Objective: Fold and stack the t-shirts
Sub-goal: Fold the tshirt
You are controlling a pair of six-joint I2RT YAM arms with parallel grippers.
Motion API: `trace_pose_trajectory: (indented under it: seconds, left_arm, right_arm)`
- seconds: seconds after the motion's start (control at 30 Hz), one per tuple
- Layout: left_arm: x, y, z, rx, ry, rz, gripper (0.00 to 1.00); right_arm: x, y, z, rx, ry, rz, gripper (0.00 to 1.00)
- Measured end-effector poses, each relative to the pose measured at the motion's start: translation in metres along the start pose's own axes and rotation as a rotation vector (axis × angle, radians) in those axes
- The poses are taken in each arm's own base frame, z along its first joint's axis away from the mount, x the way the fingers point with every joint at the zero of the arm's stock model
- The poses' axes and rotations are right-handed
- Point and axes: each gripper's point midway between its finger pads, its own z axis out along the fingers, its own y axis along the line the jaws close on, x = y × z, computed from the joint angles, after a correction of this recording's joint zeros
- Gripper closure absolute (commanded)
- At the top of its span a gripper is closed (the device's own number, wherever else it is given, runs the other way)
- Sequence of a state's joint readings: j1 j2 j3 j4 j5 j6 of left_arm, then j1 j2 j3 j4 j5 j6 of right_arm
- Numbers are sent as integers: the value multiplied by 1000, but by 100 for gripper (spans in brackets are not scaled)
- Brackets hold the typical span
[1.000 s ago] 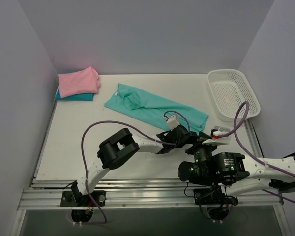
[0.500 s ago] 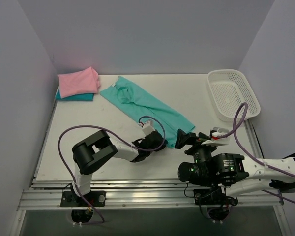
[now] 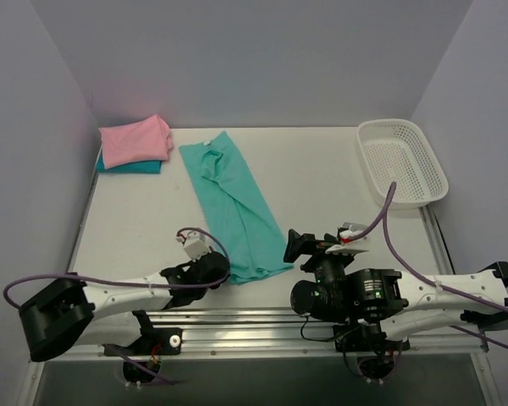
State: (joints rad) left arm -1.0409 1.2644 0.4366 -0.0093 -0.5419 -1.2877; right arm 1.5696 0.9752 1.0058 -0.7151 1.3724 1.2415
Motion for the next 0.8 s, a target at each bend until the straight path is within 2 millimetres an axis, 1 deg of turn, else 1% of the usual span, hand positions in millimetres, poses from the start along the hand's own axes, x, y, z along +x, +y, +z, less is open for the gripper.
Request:
trace_pose_trajectory:
  seconds: [0.07, 0.13, 0.2, 0.23, 0.27, 0.3, 0.37, 0.4, 0.43, 0.5, 0.67, 0.8]
  left_arm:
    - [-11, 16, -16, -7, -27, -22, 98]
    - [-24, 25, -31, 1, -62, -52, 98]
    - [-36, 35, -45, 13, -95, -81, 98]
    - [-44, 39, -53, 27, -117, -102, 97]
    - [-49, 42, -59, 40, -133, -117, 92]
    - [-53, 46, -64, 49, -146, -127, 87]
    - [-57, 52, -69, 70, -164, -147, 67]
    - [-57, 58, -70, 65, -168, -149, 48]
    - [-55, 63, -69, 53, -165, -140, 39]
    - [-51, 71, -68, 20, -154, -129, 28]
    - [-40, 87, -62, -58, -121, -89, 26]
    - [-31, 91, -63, -72, -91, -71, 26]
  right_arm:
    - [15, 7, 0, -14, 28, -7, 15]
    - [35, 14, 0, -32, 67, -18, 13]
    - [60, 17, 3, -42, 113, -42, 10]
    - [78, 18, 5, -44, 145, -60, 6]
    - [95, 19, 7, -45, 177, -86, 4]
    - [107, 19, 8, -46, 197, -105, 1]
    - [133, 18, 9, -53, 250, -137, 0]
    - [146, 17, 8, -62, 282, -150, 0]
    - [152, 17, 7, -69, 302, -153, 0]
    - [167, 19, 5, -96, 350, -138, 0]
    - [197, 26, -2, -162, 453, -92, 0]
    - [228, 28, -14, -205, 543, -92, 0]
